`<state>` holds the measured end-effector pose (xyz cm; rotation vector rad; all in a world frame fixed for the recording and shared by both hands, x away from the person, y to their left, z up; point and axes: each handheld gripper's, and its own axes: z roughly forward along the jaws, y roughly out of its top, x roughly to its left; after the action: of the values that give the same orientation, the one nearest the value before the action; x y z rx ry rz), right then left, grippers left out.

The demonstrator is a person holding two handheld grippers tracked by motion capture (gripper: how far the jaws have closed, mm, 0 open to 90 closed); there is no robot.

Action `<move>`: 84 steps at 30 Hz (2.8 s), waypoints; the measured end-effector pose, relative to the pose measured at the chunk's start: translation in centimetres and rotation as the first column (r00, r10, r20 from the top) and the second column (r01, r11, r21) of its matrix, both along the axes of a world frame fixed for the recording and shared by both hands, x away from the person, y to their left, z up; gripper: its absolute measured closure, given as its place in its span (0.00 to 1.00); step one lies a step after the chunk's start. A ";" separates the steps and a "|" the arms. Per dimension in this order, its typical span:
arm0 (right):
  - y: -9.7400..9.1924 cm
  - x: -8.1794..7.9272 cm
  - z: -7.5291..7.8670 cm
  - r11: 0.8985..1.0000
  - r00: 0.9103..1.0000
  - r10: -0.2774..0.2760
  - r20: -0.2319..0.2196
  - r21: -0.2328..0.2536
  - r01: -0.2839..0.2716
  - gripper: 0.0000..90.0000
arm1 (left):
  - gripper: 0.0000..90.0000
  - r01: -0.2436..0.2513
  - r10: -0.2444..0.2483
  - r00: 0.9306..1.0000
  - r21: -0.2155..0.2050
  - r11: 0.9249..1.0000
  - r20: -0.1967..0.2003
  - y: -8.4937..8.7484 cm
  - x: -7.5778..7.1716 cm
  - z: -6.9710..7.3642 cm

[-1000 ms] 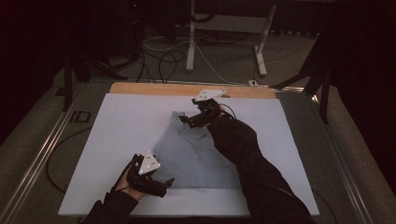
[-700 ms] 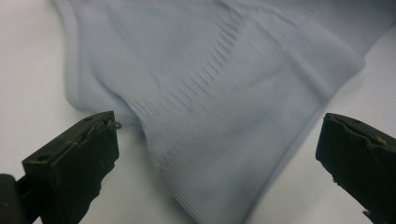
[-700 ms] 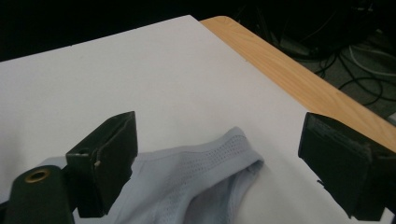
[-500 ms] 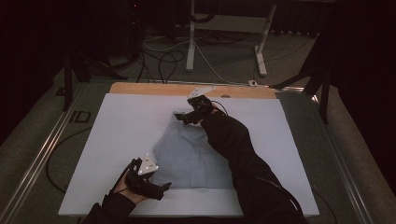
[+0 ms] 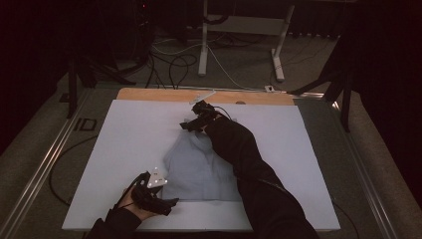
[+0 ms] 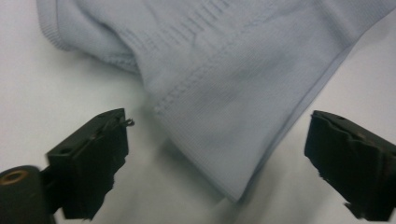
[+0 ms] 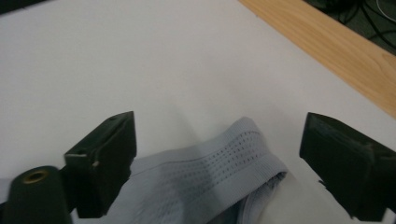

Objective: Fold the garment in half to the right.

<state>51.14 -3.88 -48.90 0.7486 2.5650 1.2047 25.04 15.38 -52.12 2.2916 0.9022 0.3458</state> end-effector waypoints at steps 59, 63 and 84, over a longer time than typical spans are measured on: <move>3.9 1.2 -0.9 0.958 1.000 0.008 0.012 -0.288 -0.004 0.97 | 0.92 0.070 -0.067 0.996 0.042 0.997 -0.065 -0.9 0.4 0.1; 3.6 1.0 -0.3 0.960 1.000 0.009 0.022 -0.281 -0.003 0.97 | 0.92 0.076 -0.074 0.995 0.031 0.997 -0.059 -1.0 0.4 0.3; 2.3 0.4 1.7 0.971 0.998 0.022 0.053 -0.238 -0.009 0.97 | 0.94 0.131 -0.130 0.991 0.021 0.991 -0.022 -1.8 0.5 2.1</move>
<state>51.57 -1.60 -47.16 0.6343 2.6113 0.8852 25.57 13.53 -49.97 2.3641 0.7571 0.2773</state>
